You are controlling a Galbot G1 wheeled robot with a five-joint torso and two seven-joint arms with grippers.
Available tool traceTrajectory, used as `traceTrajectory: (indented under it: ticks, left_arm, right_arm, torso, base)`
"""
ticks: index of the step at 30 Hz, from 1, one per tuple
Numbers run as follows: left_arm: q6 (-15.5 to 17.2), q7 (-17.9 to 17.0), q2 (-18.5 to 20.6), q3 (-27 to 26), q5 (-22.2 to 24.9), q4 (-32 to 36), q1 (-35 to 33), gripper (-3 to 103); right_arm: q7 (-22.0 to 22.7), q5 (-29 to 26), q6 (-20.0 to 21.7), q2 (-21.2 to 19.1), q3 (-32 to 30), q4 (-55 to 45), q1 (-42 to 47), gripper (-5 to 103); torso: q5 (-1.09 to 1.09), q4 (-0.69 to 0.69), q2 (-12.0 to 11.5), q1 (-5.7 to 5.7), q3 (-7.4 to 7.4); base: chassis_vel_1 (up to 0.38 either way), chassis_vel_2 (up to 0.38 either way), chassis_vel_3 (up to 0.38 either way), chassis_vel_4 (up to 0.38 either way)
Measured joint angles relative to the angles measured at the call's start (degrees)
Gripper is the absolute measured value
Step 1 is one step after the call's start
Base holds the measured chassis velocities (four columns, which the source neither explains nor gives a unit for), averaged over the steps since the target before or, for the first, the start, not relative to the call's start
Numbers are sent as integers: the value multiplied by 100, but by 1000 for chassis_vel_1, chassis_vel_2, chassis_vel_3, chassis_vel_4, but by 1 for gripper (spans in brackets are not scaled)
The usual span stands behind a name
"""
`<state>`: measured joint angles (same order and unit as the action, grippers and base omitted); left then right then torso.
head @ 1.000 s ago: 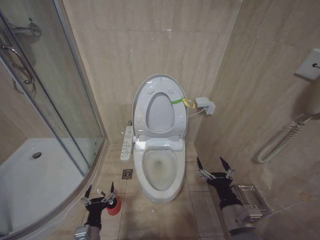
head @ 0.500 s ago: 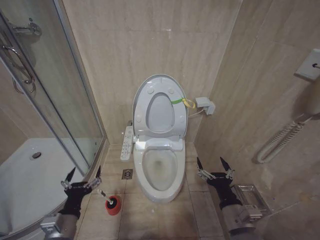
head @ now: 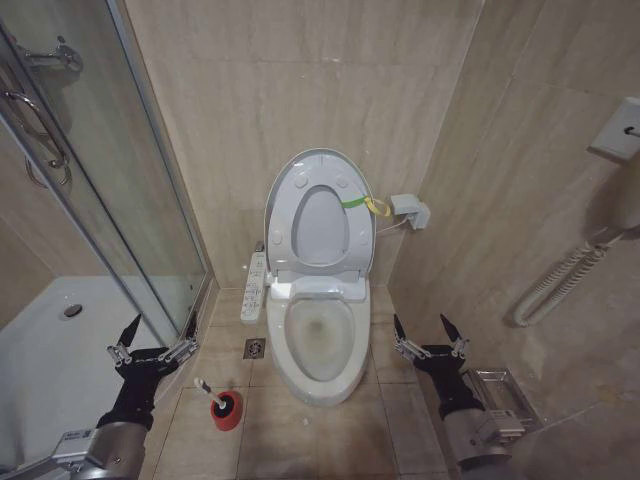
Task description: Open the toilet lid, clean the toilet bowl with a toilet brush, close the toilet lid, and flush.
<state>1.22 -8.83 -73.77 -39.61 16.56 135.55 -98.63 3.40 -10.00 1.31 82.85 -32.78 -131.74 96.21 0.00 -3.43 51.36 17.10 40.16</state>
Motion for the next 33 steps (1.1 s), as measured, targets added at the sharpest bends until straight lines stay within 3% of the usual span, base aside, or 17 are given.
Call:
traceTrajectory:
  ticks: [7,20,33]
  left_arm:
    - [-69,-44,-79,53,80,-132,-6,100]
    - [-292,-293,-453,542,-431,78,-417,100]
    - [-333,-475,-523,695,-623,254,-655,100]
  right_arm:
    - [0,0,0,0,0,0,0,100]
    - [0,0,0,0,0,0,0,100]
    - [0,0,0,0,0,0,0,100]
  torso:
    - [0,0,0,0,0]
    - [0,0,0,0,0]
    - [0,0,0,0,0]
  base:
    - [0,0,0,0]
    - [0,0,0,0]
    - [0,0,0,0]
